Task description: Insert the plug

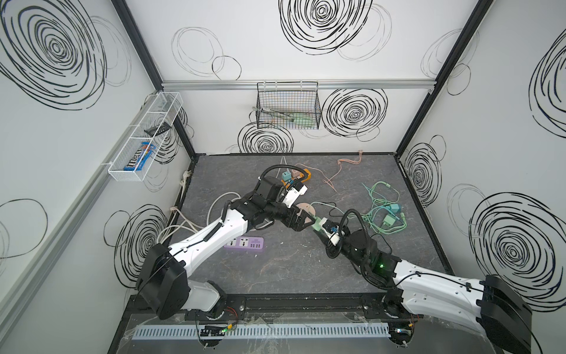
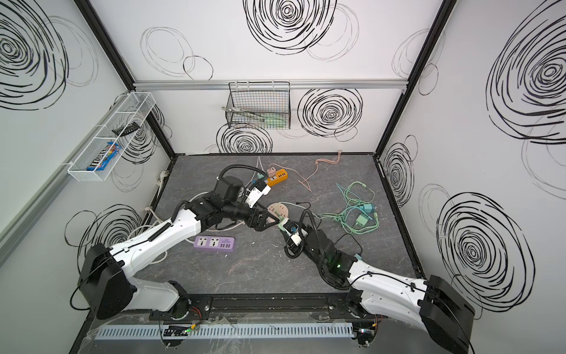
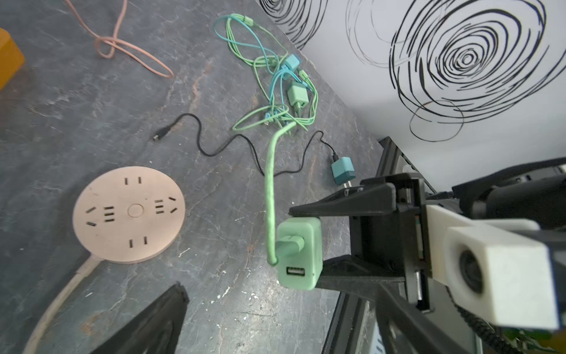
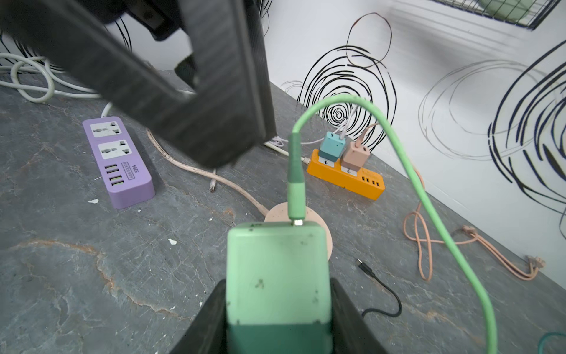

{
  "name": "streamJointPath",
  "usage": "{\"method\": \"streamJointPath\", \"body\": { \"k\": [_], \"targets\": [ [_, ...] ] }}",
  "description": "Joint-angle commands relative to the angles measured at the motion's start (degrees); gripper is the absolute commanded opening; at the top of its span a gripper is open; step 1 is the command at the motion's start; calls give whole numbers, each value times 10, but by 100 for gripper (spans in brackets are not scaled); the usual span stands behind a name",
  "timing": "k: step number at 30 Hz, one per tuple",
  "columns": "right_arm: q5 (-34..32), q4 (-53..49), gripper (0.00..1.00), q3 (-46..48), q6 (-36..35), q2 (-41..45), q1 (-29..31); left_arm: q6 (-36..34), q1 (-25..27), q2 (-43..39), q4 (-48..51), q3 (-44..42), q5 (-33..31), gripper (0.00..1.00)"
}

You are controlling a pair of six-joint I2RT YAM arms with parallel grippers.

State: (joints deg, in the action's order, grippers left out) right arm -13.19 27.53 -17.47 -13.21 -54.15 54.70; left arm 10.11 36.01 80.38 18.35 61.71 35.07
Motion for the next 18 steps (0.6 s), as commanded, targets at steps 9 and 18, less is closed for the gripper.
{"method": "streamJointPath", "body": {
  "k": [9,18],
  "targets": [
    [26,68,25,11,-118,33,16,5,9,8,-25,9,93,72],
    [49,70,25,13,-117,44,19,19,11,19,-49,2,116,51]
  ]
}}
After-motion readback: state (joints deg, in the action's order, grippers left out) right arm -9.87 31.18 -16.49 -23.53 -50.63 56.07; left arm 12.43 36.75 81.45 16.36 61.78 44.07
